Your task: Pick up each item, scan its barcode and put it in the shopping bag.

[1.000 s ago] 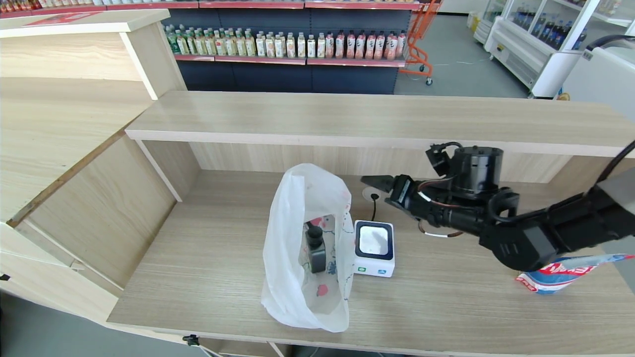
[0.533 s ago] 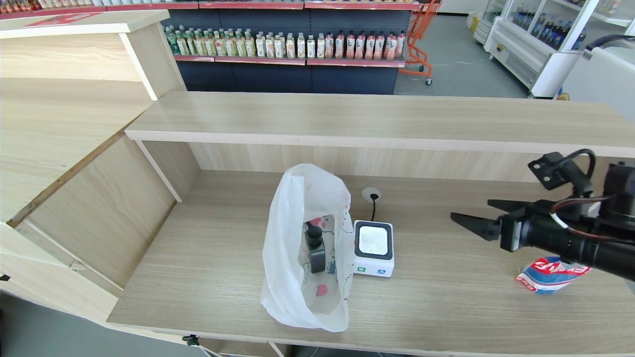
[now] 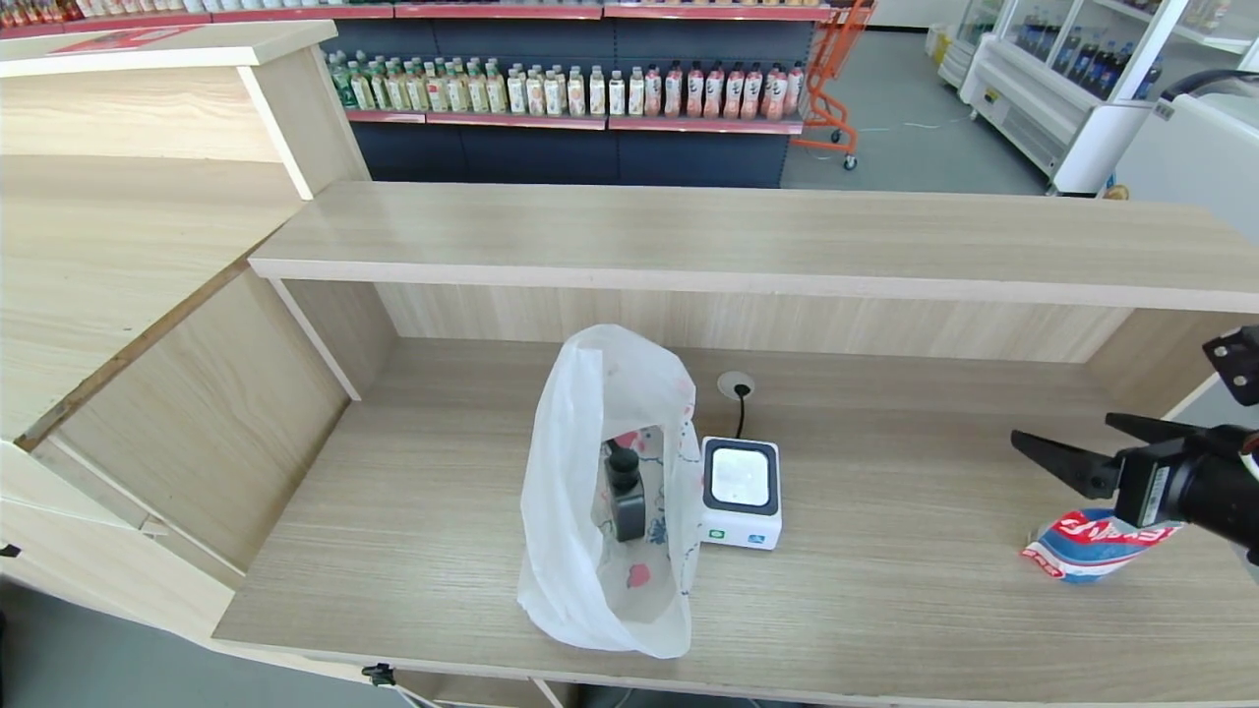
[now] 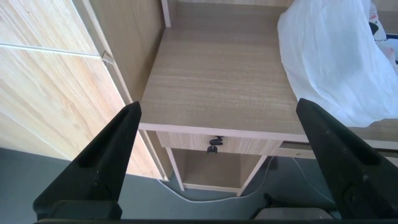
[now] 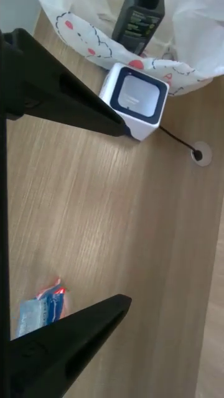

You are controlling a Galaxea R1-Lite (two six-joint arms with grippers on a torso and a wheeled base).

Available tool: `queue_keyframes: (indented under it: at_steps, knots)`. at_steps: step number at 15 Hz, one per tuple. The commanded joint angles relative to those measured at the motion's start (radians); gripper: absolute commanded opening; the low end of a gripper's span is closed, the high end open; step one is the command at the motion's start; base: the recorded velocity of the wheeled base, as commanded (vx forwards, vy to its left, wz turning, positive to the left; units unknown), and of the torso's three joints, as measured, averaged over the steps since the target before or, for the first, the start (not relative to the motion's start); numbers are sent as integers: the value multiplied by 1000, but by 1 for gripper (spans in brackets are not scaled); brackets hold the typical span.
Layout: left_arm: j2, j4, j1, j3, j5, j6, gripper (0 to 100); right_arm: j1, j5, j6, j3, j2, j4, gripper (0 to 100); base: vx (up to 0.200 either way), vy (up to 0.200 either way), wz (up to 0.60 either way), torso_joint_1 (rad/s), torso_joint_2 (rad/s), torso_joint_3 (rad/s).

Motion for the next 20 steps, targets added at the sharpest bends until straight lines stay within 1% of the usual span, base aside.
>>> queue_keyframes:
  at_steps: [1, 2, 3, 6, 7, 8, 9, 10, 11, 13, 14, 17, 20]
  knots:
    - [1, 0, 0, 0, 0, -1, 100, -12, -1, 2, 45, -41, 1, 100, 0, 0, 0, 0, 0, 0]
    - [1, 0, -2, 0, 0, -1, 100, -12, -7, 2, 70, -50, 1, 100, 0, 0, 0, 0, 0, 0]
    - [0, 0, 0, 0, 0, 1, 100, -12, -13, 11, 93, -63, 1, 100, 0, -200, 0, 2, -2, -2]
    - [1, 0, 0, 0, 0, 1, 100, -6, -21, 85, 84, -58, 5, 100, 0, -200, 0, 1, 2, -2]
    - [1, 0, 0, 0, 0, 1, 100, -6, -29, 117, 76, -61, 30, 100, 0, -200, 0, 12, 2, -7]
    - [1, 0, 0, 0, 0, 1, 100, -6, -29, 117, 76, -61, 30, 100, 0, -200, 0, -2, 7, 7]
    - [1, 0, 0, 0, 0, 1, 100, -5, -33, 203, 70, -103, 113, 100, 0, -200, 0, -2, 2, 7]
    - [0, 0, 0, 0, 0, 1, 100, -5, -33, 226, 65, -115, 136, 100, 0, 0, 0, 0, 0, 0]
    - [0, 0, 0, 0, 0, 1, 100, -2, -35, 312, 32, -158, 228, 100, 0, 0, 0, 0, 0, 0]
    - [1, 0, 0, 0, 0, 4, 100, -3, -38, 396, -24, -202, 350, 100, 0, 0, 0, 0, 0, 0]
    - [1, 0, 0, 0, 0, -1, 100, -3, -38, 431, -48, -222, 404, 100, 0, 0, 0, 0, 0, 0]
    - [1, 0, 0, 0, 0, 1, 100, -3, -44, 471, -57, -250, 449, 100, -200, 0, 0, 14, 1, 4]
    - [0, 0, 0, 0, 0, 2, 100, -5, -58, 476, -62, -251, 449, 100, 0, 0, 0, 0, 0, 0]
